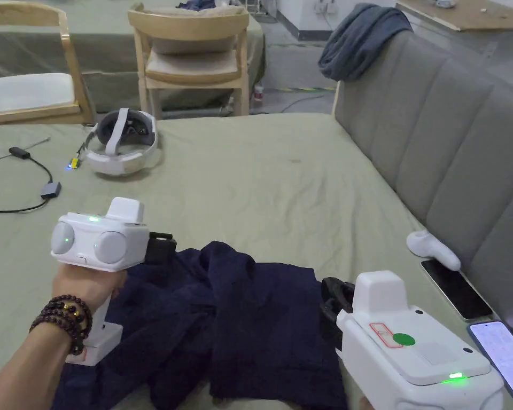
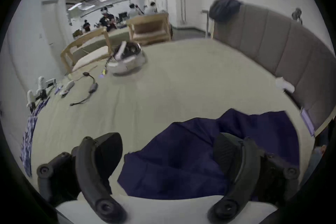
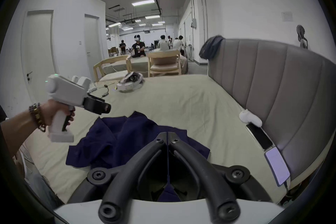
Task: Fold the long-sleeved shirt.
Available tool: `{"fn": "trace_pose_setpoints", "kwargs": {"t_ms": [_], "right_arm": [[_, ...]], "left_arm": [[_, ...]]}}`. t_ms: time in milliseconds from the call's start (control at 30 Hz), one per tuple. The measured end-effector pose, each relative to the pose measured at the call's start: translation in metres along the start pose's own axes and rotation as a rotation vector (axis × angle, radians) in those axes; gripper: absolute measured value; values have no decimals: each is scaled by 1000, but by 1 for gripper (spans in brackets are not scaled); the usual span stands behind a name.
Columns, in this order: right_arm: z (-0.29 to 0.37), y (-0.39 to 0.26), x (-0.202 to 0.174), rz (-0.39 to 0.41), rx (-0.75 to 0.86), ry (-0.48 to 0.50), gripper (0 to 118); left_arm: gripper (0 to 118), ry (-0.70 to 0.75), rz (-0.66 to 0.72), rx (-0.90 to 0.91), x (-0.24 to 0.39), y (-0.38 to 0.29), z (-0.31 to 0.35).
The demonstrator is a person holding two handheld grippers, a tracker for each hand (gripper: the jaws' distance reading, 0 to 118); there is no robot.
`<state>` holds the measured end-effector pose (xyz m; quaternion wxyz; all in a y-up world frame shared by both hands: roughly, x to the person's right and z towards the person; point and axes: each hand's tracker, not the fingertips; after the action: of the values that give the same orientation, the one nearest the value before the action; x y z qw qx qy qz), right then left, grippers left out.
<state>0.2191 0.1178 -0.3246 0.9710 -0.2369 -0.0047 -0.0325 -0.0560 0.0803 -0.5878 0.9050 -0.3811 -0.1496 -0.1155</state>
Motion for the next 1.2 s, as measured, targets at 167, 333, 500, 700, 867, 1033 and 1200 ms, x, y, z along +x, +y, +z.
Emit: {"fn": "trace_pose_setpoints", "kwargs": {"t_ms": [167, 333, 500, 700, 867, 1033, 1200], "right_arm": [[-23, -9, 24, -17, -75, -41, 0], [-62, -5, 54, -149, -158, -87, 30], [-122, -4, 73, -220, -303, -5, 74], [-185, -13, 50, -125, -446, 21, 22], [-156, 4, 53, -102, -357, 44, 5], [-91, 76, 53, -32, -155, 108, 5], [-49, 181, 50, 65, 51, 121, 5]], "left_arm": [[96, -14, 41, -175, -2, -13, -73], [52, -56, 4, -224, 0, -19, -89], [12, -113, -51, -172, -5, -8, -61], [12, -108, -32, -74, -11, -6, -19], [12, -132, 12, 42, -28, -3, 41], [12, -117, 42, 225, -55, 13, 114], [12, -77, 95, 463, -83, 63, 207]]}}
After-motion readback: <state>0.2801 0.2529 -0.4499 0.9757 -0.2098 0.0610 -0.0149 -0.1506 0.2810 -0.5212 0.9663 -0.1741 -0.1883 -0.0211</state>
